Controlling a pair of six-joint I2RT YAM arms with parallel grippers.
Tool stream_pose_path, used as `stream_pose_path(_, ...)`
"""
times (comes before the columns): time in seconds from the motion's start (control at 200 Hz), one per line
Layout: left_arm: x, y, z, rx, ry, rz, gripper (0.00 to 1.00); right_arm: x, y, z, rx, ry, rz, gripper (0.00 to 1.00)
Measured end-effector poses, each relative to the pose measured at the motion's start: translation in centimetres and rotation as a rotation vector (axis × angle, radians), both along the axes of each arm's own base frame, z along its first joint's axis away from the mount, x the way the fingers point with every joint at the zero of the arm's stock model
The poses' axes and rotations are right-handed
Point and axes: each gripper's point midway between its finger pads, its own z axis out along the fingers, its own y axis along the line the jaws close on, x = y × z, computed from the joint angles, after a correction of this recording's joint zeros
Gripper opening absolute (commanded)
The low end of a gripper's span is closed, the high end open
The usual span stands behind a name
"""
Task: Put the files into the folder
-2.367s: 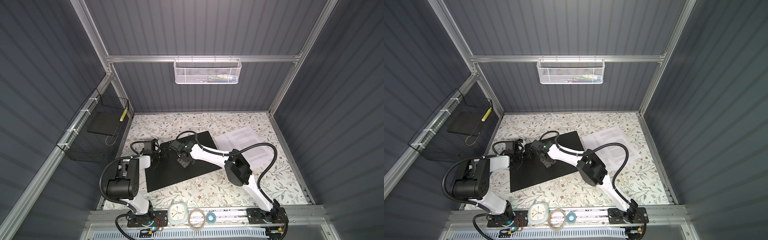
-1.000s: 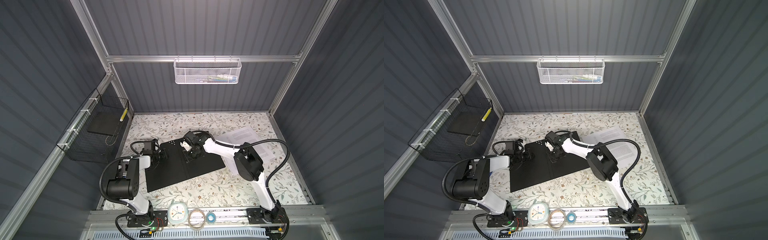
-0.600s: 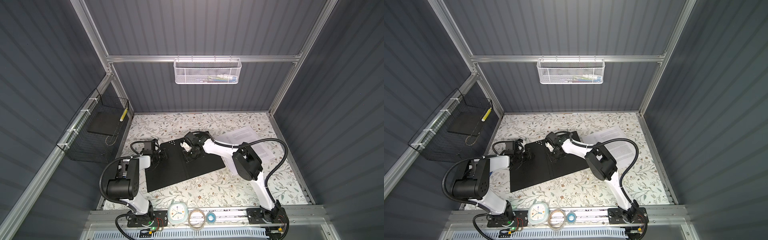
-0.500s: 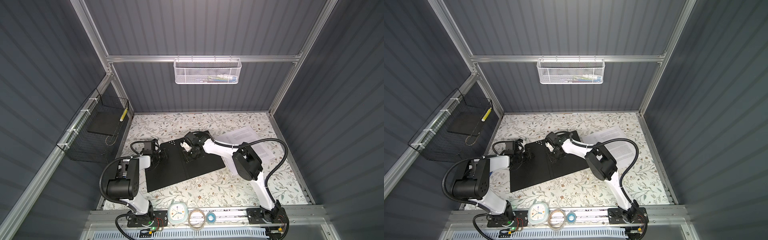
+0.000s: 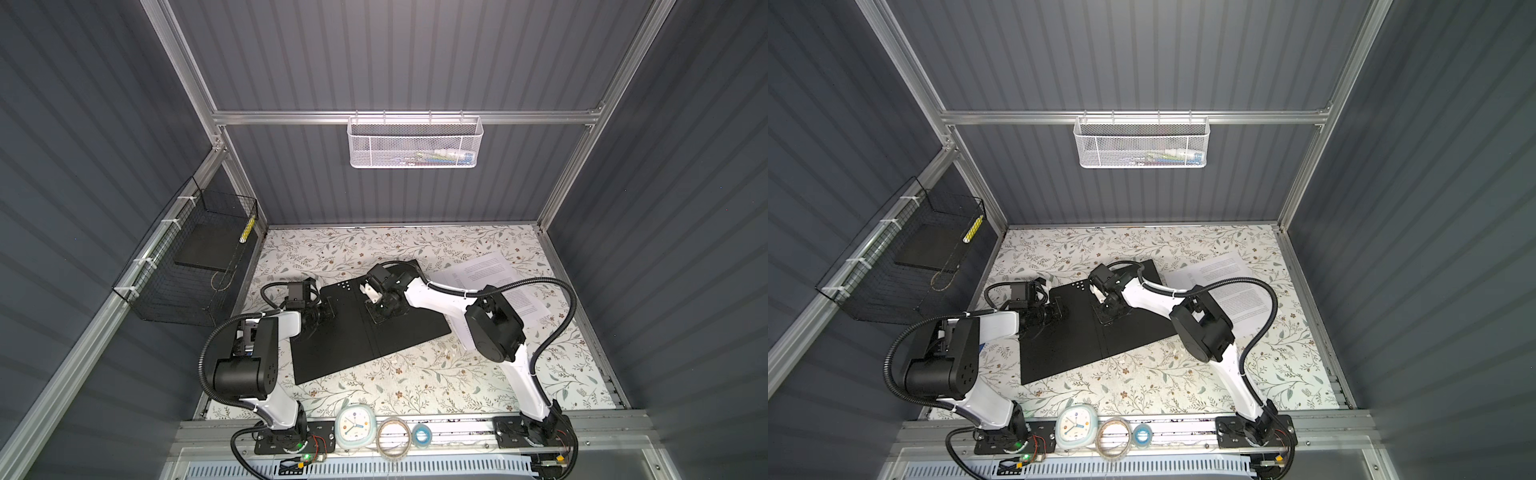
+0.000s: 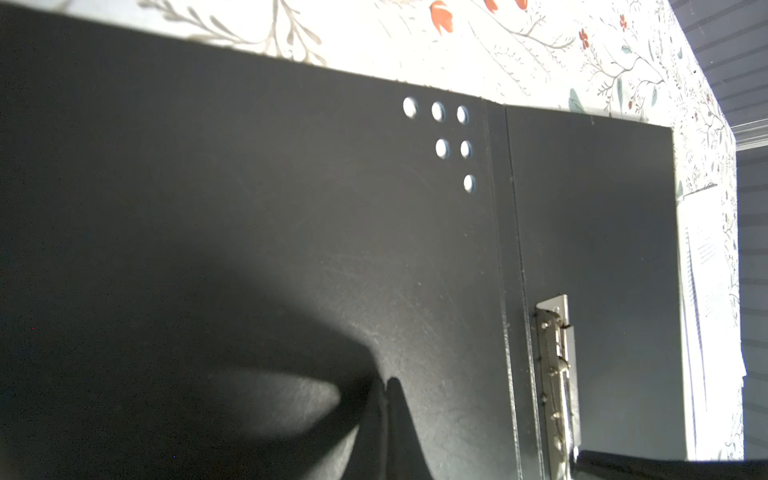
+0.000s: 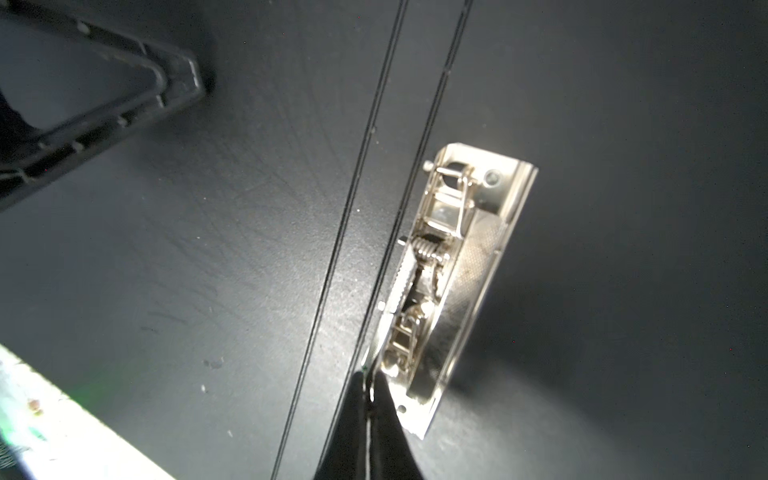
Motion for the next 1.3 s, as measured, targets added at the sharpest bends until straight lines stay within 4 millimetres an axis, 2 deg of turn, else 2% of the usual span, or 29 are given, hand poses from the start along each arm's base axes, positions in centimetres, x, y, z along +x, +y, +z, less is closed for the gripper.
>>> stream_pose_path(0.31, 0.0, 0.0, 0.0, 0.0, 0.0, 0.0, 0.0, 0.1, 0.0, 0.0, -0.087, -0.067, 0.018, 0.0)
stream_pose_path(0.63, 0.0, -0.1, 0.0, -0.008, 0.001, -0.004, 0.0, 0.2, -0.4, -0.6, -0.166, -0.103, 0.046, 0.0)
stream_pose_path(1.046, 0.0, -0.4, 0.0, -0.026, 0.003, -0.018, 0.0, 1.6, -1.2, -1.0, -0.32, -0.242, 0.09, 0.0)
stream_pose_path(1.301, 0.0, -0.5, 0.0, -0.03, 0.004, -0.021, 0.0, 1.7, -1.1, -0.7, -0.302, -0.248, 0.091, 0.0)
